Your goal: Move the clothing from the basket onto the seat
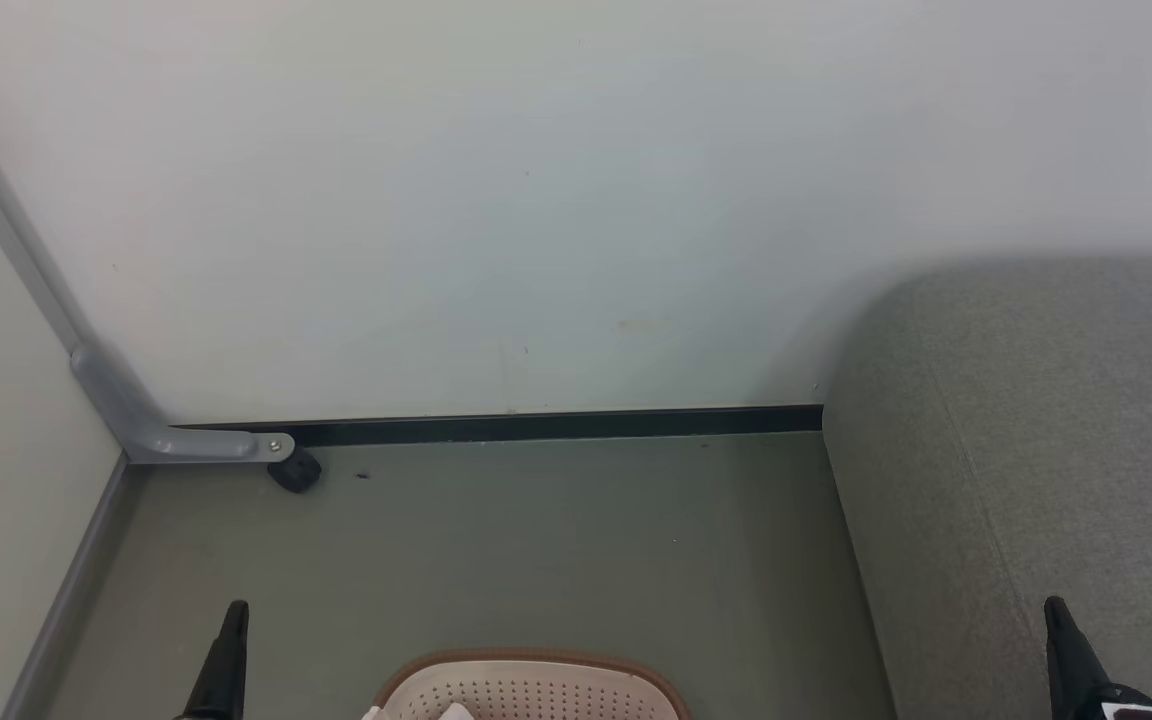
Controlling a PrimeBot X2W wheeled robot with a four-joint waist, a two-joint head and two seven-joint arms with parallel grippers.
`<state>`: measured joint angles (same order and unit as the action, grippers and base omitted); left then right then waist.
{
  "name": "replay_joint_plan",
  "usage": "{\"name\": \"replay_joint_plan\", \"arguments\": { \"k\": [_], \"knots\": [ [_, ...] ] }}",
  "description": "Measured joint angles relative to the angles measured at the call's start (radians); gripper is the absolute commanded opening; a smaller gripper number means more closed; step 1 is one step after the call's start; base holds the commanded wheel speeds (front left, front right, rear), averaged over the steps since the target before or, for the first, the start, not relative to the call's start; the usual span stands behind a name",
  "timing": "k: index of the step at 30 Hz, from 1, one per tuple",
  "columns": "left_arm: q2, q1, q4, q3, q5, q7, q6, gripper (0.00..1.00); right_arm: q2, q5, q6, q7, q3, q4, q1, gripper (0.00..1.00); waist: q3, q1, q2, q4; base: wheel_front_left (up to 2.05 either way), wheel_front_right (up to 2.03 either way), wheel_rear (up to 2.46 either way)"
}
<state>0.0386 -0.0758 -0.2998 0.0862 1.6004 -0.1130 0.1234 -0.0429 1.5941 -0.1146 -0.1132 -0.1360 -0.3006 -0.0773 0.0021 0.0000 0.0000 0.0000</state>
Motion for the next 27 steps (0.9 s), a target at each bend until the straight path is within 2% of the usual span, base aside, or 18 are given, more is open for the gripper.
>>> {"name": "replay_joint_plan", "arguments": {
  "k": [1, 2, 3, 4, 18, 27],
  "knots": [
    [-0.001, 0.003, -0.008, -0.001, 0.000, 0.000, 0.000, 1.00, 0.001, 0.000, 0.001, 0.000, 0.001, -0.006, 0.005, 1.00, 0.000, 0.0000, 0.0000, 0.000, 0.00, 0.00, 0.00],
    [-0.004, 0.011, -0.019, -0.001, 0.000, 0.000, -0.001, 0.00, 0.004, 0.000, 0.001, 0.000, 0.002, -0.016, 0.013, 0.00, 0.000, 0.0000, 0.0000, 0.000, 0.00, 0.00, 0.00],
    [-0.007, 0.022, -0.028, -0.002, 0.000, 0.000, -0.001, 0.00, 0.007, 0.000, 0.001, 0.000, 0.002, -0.029, 0.022, 0.00, 0.000, 0.0000, 0.0000, 0.000, 0.00, 0.00, 0.00],
    [-0.007, 0.022, -0.028, -0.002, 0.000, 0.000, -0.001, 1.00, 0.007, 0.000, 0.001, 0.000, 0.002, -0.029, 0.022, 1.00, 0.000, 0.0000, 0.0000, 0.000, 0.00, 0.00, 0.00],
    [-0.011, 0.043, -0.028, -0.025, 0.000, 0.033, -0.001, 1.00, 0.017, -0.013, 0.001, 0.027, 0.010, -0.028, 0.046, 1.00, -0.002, 0.0000, 0.0000, -0.001, 0.00, 0.00, 0.00],
    [-0.007, 0.042, -0.015, -0.043, -0.027, 0.069, -0.001, 1.00, 0.012, -0.074, 0.001, 0.063, 0.027, -0.013, 0.046, 1.00, -0.004, 0.0000, 0.0000, -0.001, 0.00, 0.00, 0.00]
  ]
}}
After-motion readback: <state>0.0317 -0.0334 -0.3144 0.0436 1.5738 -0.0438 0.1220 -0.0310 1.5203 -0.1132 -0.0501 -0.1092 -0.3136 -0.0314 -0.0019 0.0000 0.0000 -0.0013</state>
